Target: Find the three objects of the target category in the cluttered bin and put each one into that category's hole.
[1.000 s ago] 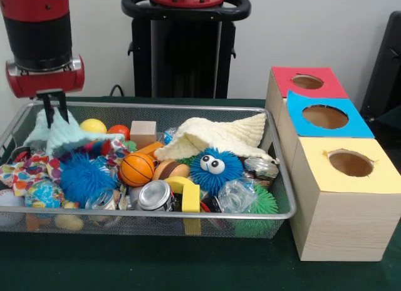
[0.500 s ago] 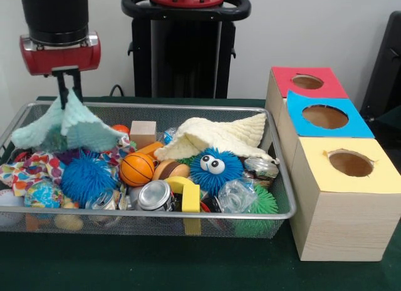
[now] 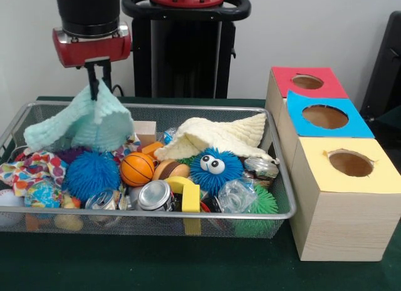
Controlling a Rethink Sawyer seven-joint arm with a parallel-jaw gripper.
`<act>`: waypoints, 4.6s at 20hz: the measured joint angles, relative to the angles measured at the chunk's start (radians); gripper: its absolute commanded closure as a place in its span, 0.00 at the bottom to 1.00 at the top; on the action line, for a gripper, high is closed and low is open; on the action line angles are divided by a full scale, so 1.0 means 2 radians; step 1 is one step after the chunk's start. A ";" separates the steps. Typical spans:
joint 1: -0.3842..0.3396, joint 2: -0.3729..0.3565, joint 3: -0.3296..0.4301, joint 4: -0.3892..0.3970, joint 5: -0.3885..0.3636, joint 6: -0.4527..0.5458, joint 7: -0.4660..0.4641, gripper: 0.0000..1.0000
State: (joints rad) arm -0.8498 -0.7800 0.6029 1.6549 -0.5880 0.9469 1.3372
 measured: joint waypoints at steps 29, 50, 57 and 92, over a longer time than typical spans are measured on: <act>0.016 -0.098 0.000 0.012 0.068 0.038 0.000 1.00; 0.024 -0.139 0.000 0.023 0.098 0.061 0.000 1.00; 0.032 -0.147 0.000 0.044 0.103 0.061 0.000 1.00; 0.068 -0.187 -0.010 0.092 0.124 0.060 0.000 1.00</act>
State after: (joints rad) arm -0.7135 -1.1544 0.5839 1.8391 -0.3403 1.0678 1.3372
